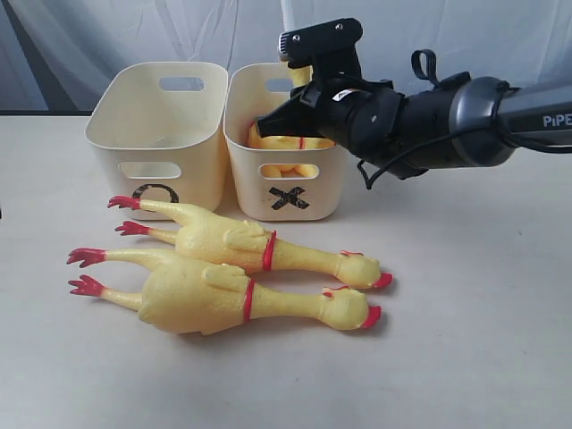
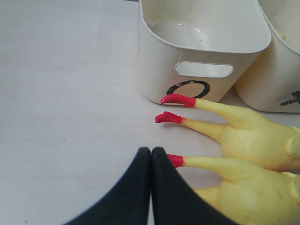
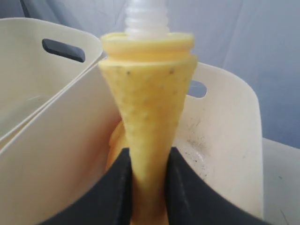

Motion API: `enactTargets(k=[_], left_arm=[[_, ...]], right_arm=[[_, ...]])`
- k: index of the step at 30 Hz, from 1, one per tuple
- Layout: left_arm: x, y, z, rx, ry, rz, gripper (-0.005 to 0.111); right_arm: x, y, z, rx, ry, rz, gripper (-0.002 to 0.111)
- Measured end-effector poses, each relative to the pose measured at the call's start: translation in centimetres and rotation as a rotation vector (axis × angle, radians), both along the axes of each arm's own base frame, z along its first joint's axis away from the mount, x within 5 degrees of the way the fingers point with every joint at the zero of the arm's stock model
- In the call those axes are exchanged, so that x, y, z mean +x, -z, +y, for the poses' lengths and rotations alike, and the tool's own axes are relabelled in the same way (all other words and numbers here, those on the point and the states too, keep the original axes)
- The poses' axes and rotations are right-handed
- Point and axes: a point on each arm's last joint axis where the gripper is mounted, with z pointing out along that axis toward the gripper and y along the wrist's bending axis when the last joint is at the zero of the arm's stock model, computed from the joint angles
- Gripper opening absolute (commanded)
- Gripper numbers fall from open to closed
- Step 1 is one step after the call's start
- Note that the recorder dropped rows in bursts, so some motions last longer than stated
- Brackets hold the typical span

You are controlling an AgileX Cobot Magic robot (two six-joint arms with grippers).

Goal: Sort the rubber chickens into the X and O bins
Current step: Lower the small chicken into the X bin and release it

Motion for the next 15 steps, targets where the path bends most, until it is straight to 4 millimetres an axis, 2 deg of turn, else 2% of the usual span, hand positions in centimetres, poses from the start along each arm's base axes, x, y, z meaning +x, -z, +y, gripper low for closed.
enactTargets(k=[3, 6, 9, 15], left_arm=[[0.00, 0.00, 0.00, 0.000, 0.000, 0.000, 0.000], [0.00, 0.00, 0.00, 0.000, 0.000, 0.000, 0.000], [0.00, 0.00, 0.00, 0.000, 0.000, 0.000, 0.000], [0.00, 0.00, 0.00, 0.000, 0.000, 0.000, 0.000]], right_arm=[[0.05, 0.69, 0.10, -0.006, -0.006, 0.022, 0.045], [0.07, 0.77, 0.11, -0.010, -0.007, 0.022, 0.056], [0.07, 0.76, 0.10, -0.012, -0.008, 0.020, 0.060], [0.07, 0.76, 0.10, -0.012, -0.008, 0.020, 0.060]])
